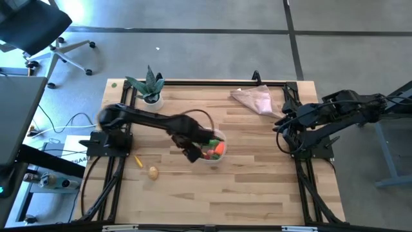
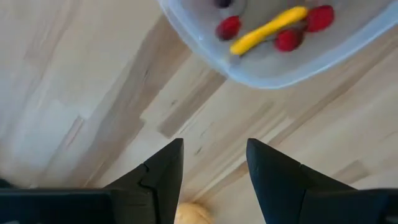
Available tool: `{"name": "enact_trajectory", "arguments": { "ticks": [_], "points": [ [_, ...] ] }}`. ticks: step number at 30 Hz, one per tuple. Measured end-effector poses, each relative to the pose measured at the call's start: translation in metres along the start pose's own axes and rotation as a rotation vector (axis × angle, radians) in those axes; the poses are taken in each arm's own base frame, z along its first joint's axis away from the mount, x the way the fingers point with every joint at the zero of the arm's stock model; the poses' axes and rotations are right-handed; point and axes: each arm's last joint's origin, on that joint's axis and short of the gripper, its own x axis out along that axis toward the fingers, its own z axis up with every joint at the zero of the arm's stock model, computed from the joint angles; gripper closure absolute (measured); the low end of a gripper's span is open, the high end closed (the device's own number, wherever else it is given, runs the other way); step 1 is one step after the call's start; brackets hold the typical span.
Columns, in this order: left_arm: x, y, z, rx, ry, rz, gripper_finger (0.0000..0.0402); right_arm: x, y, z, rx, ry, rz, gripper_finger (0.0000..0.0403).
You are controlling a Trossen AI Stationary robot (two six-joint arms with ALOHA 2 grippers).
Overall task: Pick and placing Produce into tupperware
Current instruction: Put the yellow zucchini into the transparent bin
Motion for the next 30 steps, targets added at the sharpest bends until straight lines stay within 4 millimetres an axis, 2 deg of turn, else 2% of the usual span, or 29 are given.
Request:
{"name": "enact_trajectory", "arguments": {
  "ticks": [5, 8, 12, 15, 22, 26, 30],
  "points": [
    [-0.008, 0.039, -0.038, -0.190, -0.069, -0.070, 0.0236, 0.000, 0.000, 0.000, 0.000, -0.002, 0.001, 0.0272],
    [-0.005, 0.058, -0.061, -0.321, -0.124, -0.122, 0.0236, 0.000, 0.000, 0.000, 0.001, -0.003, 0.003, 0.0272],
    [0.007, 0.076, -0.088, -0.510, -0.132, -0.143, 0.0236, 0.000, 0.001, 0.001, 0.002, -0.005, 0.005, 0.0272],
    [0.023, 0.086, -0.104, -0.642, -0.057, -0.109, 0.0236, 0.000, 0.001, 0.001, 0.002, -0.007, 0.006, 0.0272],
    [0.058, 0.098, -0.119, -0.998, 0.104, -0.008, 0.0236, 0.000, 0.001, 0.001, 0.003, -0.010, 0.009, 0.0272],
    [0.071, 0.101, -0.127, -1.081, 0.165, 0.046, 0.0236, 0.000, 0.001, 0.001, 0.003, -0.010, 0.010, 0.0272],
    [0.075, 0.106, -0.137, -1.155, 0.156, 0.081, 0.0236, 0.000, 0.001, 0.001, 0.003, -0.010, 0.009, 0.0272]
  ]
}}
